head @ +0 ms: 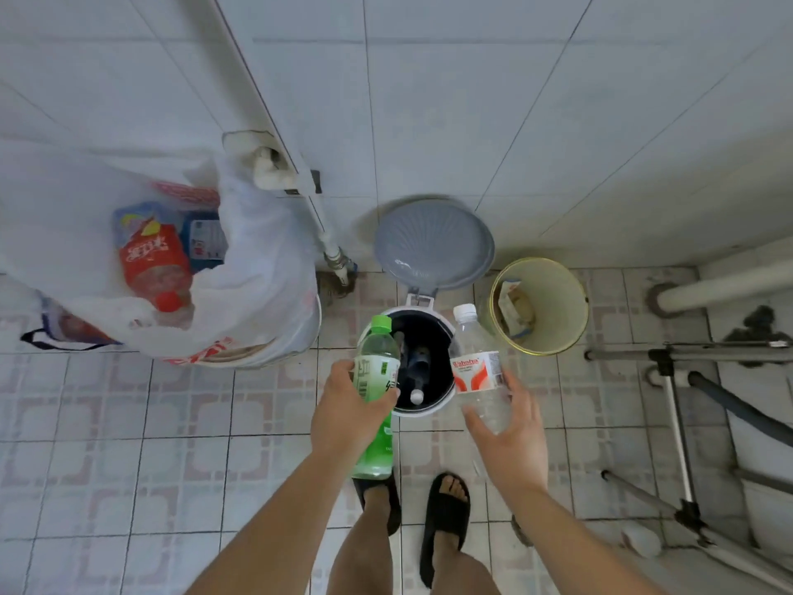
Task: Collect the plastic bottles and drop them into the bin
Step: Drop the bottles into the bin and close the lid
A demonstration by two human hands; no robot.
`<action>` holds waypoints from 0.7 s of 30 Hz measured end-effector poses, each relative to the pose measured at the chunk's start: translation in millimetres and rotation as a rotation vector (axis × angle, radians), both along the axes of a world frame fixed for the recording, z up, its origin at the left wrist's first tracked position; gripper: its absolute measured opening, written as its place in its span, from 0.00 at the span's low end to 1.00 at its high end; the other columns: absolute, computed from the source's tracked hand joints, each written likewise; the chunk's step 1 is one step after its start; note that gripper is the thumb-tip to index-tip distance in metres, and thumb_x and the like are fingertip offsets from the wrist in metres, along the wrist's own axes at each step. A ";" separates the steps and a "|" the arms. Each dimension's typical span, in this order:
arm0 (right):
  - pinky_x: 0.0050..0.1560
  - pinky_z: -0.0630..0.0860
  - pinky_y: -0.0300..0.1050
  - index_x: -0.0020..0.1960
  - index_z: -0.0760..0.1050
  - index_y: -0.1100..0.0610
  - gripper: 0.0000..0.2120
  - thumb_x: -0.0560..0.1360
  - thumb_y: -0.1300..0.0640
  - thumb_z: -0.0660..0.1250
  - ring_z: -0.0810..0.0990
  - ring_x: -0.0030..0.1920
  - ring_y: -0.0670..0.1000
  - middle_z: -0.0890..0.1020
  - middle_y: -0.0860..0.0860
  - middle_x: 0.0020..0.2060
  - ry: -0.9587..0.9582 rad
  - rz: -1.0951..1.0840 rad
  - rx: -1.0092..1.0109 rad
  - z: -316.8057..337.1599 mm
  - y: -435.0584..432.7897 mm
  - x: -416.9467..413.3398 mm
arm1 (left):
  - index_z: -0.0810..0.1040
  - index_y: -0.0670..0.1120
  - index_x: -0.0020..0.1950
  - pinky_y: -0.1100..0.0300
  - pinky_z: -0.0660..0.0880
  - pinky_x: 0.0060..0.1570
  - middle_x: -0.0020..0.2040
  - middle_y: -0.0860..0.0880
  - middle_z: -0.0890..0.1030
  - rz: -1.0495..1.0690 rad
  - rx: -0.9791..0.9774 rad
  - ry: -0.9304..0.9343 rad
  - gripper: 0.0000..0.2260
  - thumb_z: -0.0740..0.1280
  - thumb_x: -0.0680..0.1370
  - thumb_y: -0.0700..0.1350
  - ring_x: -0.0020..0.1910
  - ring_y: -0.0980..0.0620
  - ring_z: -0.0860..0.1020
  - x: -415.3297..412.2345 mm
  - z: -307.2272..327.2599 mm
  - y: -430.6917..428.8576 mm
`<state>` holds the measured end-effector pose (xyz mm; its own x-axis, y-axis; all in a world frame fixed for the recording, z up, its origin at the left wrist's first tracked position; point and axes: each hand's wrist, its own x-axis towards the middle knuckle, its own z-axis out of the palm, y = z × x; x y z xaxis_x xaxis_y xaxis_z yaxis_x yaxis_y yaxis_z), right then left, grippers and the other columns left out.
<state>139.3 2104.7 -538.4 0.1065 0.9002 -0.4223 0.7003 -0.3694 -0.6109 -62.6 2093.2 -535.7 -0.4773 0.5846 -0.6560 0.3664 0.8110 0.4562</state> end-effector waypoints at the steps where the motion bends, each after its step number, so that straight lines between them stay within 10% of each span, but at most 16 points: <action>1: 0.62 0.72 0.53 0.70 0.60 0.47 0.33 0.69 0.46 0.70 0.70 0.63 0.49 0.70 0.47 0.65 -0.009 -0.013 -0.019 -14.7 1.9 -3.9 | 0.67 0.51 0.62 0.54 0.76 0.45 0.55 0.51 0.78 -0.021 -0.015 0.002 0.28 0.72 0.67 0.58 0.48 0.49 0.79 -1.9 -15.5 3.0; 21: 0.61 0.71 0.56 0.72 0.60 0.51 0.36 0.69 0.45 0.70 0.71 0.64 0.55 0.70 0.51 0.68 -0.082 0.005 -0.300 -251.4 50.2 -31.2 | 0.67 0.49 0.67 0.51 0.76 0.48 0.60 0.46 0.70 -0.107 -0.216 0.035 0.31 0.71 0.68 0.59 0.53 0.45 0.77 32.2 -254.1 63.2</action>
<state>108.0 2154.9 -789.8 0.1474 0.7373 -0.6593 0.7447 -0.5214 -0.4166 -30.3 2156.4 -789.8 -0.4449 0.4811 -0.7554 0.4679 0.8441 0.2619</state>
